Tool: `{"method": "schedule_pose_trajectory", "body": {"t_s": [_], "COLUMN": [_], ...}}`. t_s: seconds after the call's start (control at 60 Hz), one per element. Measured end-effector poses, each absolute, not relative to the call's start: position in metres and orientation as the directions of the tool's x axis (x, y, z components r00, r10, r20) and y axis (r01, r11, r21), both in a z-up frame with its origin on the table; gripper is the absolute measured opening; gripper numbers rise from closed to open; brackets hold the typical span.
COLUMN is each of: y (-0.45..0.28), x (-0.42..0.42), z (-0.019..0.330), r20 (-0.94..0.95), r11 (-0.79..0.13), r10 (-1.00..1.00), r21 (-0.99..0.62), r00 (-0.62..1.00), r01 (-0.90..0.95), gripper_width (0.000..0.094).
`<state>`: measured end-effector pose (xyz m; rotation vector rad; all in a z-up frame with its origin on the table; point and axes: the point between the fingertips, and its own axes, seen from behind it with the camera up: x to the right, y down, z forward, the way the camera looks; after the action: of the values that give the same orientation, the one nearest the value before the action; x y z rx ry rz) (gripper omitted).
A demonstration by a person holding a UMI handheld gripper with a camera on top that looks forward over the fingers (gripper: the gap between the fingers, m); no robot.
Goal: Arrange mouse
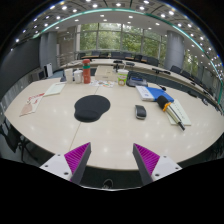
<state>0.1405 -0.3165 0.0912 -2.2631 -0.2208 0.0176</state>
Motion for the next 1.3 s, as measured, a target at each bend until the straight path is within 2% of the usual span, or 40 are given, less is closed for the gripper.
{"method": "schedule_pose_trajectory", "body": {"t_s": [0.233, 0.467, 0.517, 0.583, 0.7, 0.933, 1.033, 1.1, 1.3], "y": [-0.172, -0.056, -0.042, -0.028, -0.013, -0.013, -0.012, -0.009, -0.006], "x": [0.22, 0.247, 0.249, 0.25, 0.252, 0.252, 0.25, 0.247, 0.188], "z": [0.049, 0.004, -0.003, -0.013, -0.013, -0.013, -0.006, 0.014, 0.121], "r20": [0.08, 0.054, 0.041, 0.04, 0.032, 0.05, 0.054, 0.052, 0.021], "r11": [-0.592, -0.601, -0.608, -0.618, -0.606, -0.627, -0.632, -0.616, -0.524], "r10": [0.094, 0.08, 0.078, 0.092, 0.102, 0.118, 0.102, 0.081, 0.042], "r21": [-0.797, -0.794, -0.79, -0.781, -0.791, -0.77, -0.767, -0.783, -0.851], "r00": [0.992, 0.995, 0.996, 0.995, 0.994, 0.992, 0.993, 0.995, 0.999], "r01": [0.12, 0.091, 0.08, 0.088, 0.088, 0.114, 0.106, 0.091, 0.04], "gripper_width": [0.0856, 0.0842, 0.0804, 0.0704, 0.0482, 0.0348, 0.0338, 0.0338, 0.0337]}}
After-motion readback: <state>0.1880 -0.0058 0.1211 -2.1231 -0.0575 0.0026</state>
